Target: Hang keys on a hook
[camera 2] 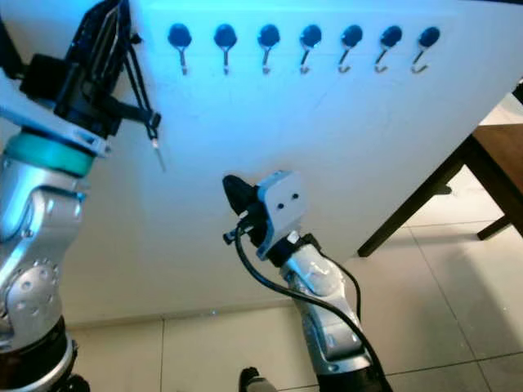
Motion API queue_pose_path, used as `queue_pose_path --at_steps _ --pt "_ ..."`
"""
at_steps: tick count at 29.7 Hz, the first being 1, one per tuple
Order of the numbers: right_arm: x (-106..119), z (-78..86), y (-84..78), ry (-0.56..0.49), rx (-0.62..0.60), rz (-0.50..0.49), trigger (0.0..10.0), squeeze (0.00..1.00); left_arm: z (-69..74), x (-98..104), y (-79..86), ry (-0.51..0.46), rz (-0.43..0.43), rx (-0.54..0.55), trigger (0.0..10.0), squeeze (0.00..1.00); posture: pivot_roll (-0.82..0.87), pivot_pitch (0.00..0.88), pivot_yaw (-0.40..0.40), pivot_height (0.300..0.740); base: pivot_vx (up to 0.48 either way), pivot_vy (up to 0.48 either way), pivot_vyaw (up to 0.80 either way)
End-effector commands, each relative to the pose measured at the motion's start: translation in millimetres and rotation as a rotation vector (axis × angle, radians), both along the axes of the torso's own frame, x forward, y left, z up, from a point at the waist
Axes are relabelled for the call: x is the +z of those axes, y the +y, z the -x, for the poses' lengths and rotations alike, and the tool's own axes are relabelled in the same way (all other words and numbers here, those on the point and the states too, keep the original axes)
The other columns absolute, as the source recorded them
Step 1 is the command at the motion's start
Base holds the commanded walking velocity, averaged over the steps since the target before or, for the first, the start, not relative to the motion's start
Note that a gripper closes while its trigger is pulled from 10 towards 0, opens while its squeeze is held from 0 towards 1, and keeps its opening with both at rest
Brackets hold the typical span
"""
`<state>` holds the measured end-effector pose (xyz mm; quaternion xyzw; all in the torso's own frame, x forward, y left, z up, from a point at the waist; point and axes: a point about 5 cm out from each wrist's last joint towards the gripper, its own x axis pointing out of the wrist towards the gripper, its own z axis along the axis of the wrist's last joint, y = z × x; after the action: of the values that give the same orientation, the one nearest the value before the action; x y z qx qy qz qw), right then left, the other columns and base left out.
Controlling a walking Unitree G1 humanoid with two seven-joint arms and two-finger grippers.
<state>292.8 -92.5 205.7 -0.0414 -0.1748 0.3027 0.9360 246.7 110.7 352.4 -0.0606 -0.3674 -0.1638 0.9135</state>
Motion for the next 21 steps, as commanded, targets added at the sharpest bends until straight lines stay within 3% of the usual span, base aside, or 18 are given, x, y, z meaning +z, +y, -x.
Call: queue_pose_path --at_steps 1,15,21 --pt "-3.9 -0.6 0.9 0.015 0.007 0.01 10.0 0.0 2.5 -0.3 0.0 -0.026 -0.002 -0.011 10.0 0.0 -0.08 0.131 -0.007 0.74 0.0 0.0 0.0" --pt "-3.5 -1.3 2.5 0.015 0.011 0.009 10.0 0.0 -0.2 -4.2 -0.7 -0.042 0.014 -0.021 10.0 0.0 -0.08 0.133 -0.005 0.74 0.0 0.0 0.0" --pt "-3.9 -0.2 3.6 0.016 0.013 0.007 10.0 0.0 0.4 -4.0 6.6 -0.062 0.034 0.011 10.0 0.0 -0.08 0.138 -0.002 0.74 0.0 0.0 0.0"
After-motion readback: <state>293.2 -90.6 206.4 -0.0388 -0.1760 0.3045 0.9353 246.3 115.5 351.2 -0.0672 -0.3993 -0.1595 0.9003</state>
